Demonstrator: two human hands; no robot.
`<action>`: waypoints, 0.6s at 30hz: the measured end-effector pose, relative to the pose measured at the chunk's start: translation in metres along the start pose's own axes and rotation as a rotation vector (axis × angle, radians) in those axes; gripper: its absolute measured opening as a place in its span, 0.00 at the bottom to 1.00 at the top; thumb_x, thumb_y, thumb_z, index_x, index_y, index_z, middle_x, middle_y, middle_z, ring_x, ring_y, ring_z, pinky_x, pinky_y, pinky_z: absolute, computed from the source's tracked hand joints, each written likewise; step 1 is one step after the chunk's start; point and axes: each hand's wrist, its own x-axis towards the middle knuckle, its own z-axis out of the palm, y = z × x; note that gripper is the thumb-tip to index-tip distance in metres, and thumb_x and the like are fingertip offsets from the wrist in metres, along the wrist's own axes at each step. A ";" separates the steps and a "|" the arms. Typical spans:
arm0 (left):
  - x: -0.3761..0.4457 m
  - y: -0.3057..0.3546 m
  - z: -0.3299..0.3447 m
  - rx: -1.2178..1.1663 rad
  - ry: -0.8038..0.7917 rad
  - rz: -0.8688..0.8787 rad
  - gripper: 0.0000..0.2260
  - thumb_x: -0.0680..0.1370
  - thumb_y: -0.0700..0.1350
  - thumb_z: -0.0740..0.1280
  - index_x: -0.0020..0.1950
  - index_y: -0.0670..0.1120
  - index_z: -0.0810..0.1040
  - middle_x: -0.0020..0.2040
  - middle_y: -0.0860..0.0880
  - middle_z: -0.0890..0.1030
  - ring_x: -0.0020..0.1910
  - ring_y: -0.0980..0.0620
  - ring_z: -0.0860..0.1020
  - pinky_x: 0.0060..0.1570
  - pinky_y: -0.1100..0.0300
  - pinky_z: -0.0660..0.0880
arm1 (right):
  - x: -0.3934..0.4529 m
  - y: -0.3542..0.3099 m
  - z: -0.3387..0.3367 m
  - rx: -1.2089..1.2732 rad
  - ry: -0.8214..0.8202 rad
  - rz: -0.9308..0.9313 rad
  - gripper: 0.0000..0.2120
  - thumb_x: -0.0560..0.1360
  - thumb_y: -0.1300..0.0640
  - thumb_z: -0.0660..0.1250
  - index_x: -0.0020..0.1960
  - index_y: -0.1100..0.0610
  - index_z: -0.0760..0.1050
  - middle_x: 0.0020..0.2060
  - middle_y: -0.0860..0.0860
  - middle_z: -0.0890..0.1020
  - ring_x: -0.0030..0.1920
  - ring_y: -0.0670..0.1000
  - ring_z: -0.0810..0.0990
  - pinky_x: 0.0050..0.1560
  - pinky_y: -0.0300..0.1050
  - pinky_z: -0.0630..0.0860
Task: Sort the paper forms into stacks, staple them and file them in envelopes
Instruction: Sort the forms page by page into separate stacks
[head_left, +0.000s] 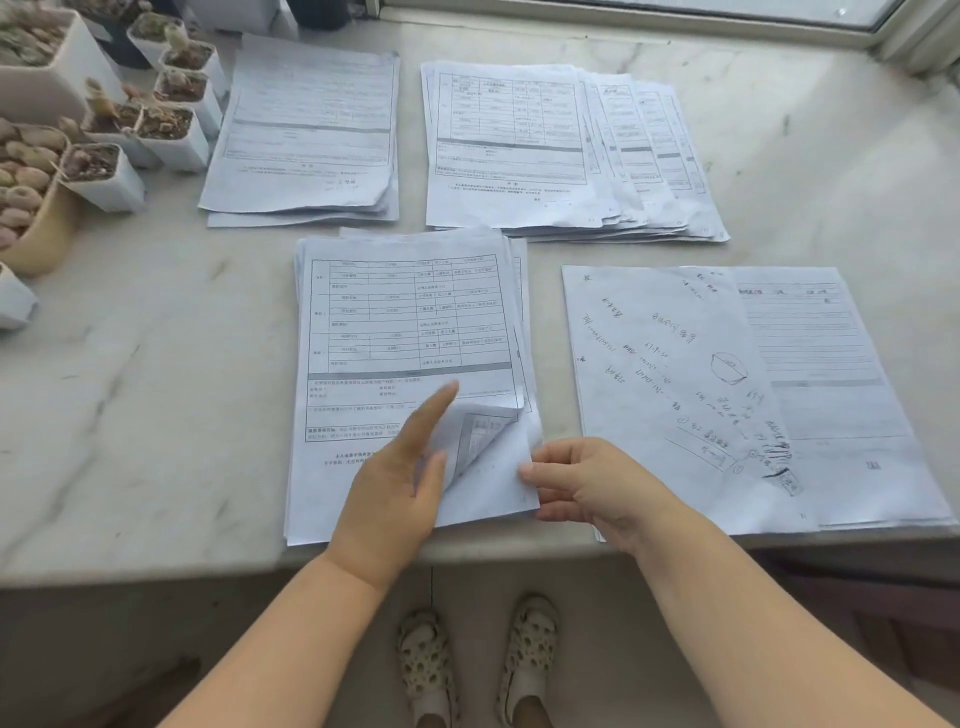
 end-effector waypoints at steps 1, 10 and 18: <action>0.000 0.000 0.001 -0.007 -0.021 0.032 0.21 0.77 0.43 0.64 0.66 0.63 0.70 0.52 0.60 0.79 0.50 0.63 0.76 0.62 0.64 0.71 | 0.001 -0.001 0.002 -0.019 0.003 -0.021 0.03 0.76 0.61 0.69 0.44 0.60 0.79 0.32 0.49 0.79 0.31 0.44 0.77 0.39 0.39 0.79; -0.002 -0.011 -0.004 -0.002 -0.095 0.021 0.08 0.75 0.54 0.65 0.52 0.58 0.81 0.45 0.56 0.82 0.44 0.53 0.79 0.51 0.72 0.69 | 0.007 -0.008 0.017 -0.089 0.175 -0.096 0.14 0.76 0.56 0.71 0.35 0.59 0.72 0.27 0.52 0.74 0.24 0.47 0.72 0.27 0.38 0.72; -0.001 -0.007 -0.001 -0.014 0.049 -0.031 0.29 0.77 0.43 0.59 0.72 0.69 0.60 0.29 0.56 0.64 0.29 0.56 0.63 0.33 0.70 0.64 | 0.001 -0.014 0.011 -0.085 0.162 -0.073 0.08 0.77 0.60 0.68 0.39 0.59 0.76 0.31 0.54 0.76 0.25 0.47 0.73 0.30 0.39 0.76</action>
